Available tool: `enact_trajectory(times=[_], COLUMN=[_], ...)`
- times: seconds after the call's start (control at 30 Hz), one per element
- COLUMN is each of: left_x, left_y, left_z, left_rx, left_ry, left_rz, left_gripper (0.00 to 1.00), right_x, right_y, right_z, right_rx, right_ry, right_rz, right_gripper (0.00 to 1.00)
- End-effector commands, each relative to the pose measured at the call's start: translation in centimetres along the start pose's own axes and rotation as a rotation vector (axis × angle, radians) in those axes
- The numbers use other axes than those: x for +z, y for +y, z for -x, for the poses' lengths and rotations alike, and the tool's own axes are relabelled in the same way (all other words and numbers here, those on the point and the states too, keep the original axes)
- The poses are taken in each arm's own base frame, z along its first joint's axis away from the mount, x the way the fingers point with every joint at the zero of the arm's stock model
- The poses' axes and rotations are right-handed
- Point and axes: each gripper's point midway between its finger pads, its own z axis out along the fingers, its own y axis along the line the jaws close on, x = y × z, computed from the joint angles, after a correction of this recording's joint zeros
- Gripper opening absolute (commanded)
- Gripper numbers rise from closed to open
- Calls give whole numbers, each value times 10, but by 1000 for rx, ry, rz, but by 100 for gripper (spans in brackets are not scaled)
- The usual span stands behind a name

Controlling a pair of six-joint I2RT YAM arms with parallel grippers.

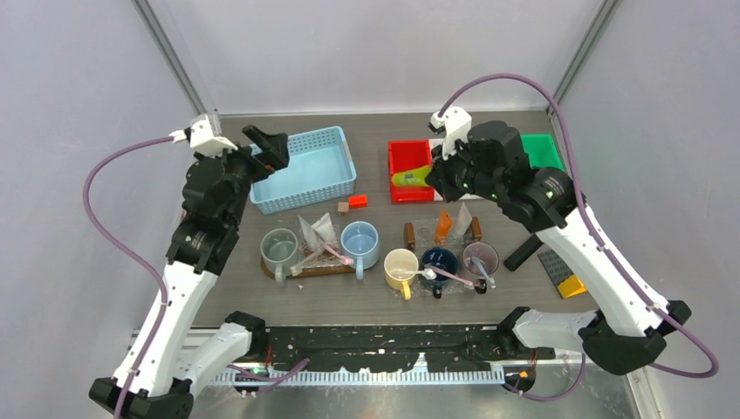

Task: Prepare toiletry sets of a toothbrush and toothpaste on the tray
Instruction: Place the toothpaste in the toothpaste holder.

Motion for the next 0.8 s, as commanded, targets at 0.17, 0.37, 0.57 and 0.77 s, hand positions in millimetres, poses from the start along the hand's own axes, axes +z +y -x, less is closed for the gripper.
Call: enact_trajectory(times=[0.17, 0.37, 0.57, 0.77], left_x=[-21, -30, -40, -50], left_y=[50, 85, 108, 120], left_z=[12, -3, 2, 13], left_rx=[443, 549, 583, 606], left_ry=[-23, -11, -70, -133], left_rz=[155, 262, 373, 441], left_gripper=[100, 100, 100, 100], right_x=[2, 22, 39, 50], right_y=[-13, -18, -21, -23], right_z=[-58, -79, -96, -111], right_rx=[97, 101, 104, 101], right_ry=[368, 471, 514, 564], right_rz=[-122, -160, -183, -196], right_gripper=[0, 0, 0, 0])
